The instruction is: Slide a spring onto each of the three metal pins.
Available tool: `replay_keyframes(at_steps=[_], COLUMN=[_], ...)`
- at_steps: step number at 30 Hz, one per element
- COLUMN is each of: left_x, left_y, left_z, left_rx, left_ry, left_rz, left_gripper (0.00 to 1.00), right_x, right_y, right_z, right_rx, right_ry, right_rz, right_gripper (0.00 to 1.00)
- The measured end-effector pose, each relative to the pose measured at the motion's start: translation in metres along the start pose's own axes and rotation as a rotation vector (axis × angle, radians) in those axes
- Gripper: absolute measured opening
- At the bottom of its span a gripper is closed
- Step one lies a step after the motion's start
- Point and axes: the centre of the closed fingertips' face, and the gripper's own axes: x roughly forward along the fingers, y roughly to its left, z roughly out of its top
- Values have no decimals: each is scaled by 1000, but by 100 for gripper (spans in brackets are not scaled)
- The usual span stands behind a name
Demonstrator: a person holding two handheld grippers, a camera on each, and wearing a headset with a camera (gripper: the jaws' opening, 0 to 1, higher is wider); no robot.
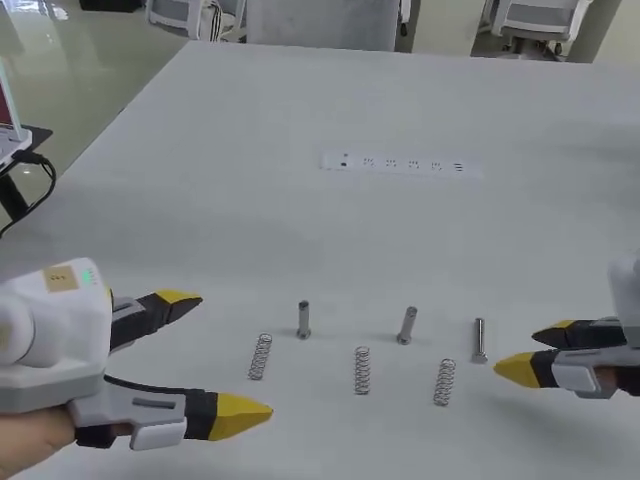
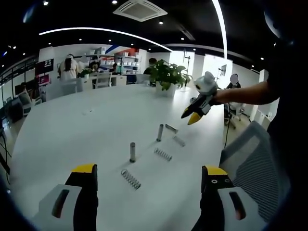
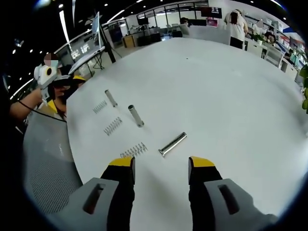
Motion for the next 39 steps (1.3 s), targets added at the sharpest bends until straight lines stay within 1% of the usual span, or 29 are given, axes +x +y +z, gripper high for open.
replay_keyframes(at_steps=[4,7,13,17,19,23,24,29,32,39], left_x=[0,-1,-2,-2,-3,-4,-4,-4,-3,-2], left_y=[0,1,1,1,1,1,1,2,2,4], left_z=[0,0,-2,-3,-4,-6,-7,-8,-8,-7], left_rx=[2,-1,-1,-1,-2,-2,-2,-1,-1,-3], left_ry=[5,4,9,14,16,20,24,25,25,17], left_rz=[-5,-5,-6,-8,-7,-7,-7,-5,-5,-7], left_gripper=[85,85,84,83,83,82,82,82,82,82], right_x=[4,9,17,24,26,30,31,37,40,47], right_y=[-5,-5,-6,-6,-9,-14,-16,-24,-24,-26], right_z=[7,9,16,19,19,17,16,9,9,8], right_rx=[30,51,61,76,81,131,150,186,206,212], right_ry=[7,33,55,81,89,106,115,156,157,181], right_rz=[-11,-13,-24,-28,-38,-45,-47,-69,-63,-83], right_gripper=[40,37,33,29,28,25,24,21,20,20])
